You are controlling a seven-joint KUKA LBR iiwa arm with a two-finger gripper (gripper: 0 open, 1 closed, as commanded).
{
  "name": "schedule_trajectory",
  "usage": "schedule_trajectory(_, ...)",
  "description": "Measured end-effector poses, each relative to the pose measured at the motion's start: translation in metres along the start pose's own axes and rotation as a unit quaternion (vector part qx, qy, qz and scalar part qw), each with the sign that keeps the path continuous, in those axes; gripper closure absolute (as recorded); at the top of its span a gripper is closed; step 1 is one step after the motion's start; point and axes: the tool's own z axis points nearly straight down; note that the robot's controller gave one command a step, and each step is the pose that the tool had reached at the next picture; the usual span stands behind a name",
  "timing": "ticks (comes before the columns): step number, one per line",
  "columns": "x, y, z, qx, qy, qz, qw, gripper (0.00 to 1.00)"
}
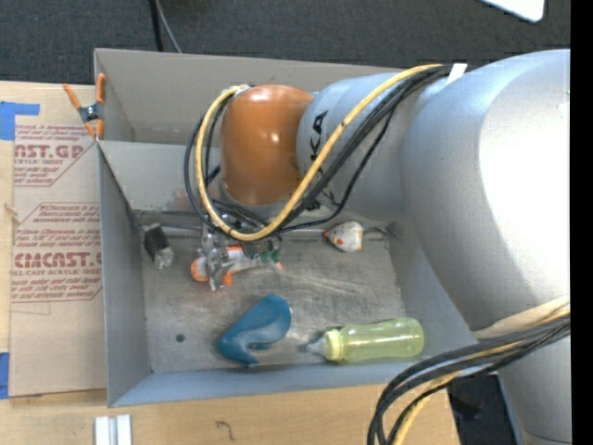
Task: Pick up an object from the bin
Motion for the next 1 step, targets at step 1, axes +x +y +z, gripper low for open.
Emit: schedule_trajectory(1, -0.0026, 0.0005, -0.0452, 0.0, -0.0036, -0.002, 1.0, 1.0)
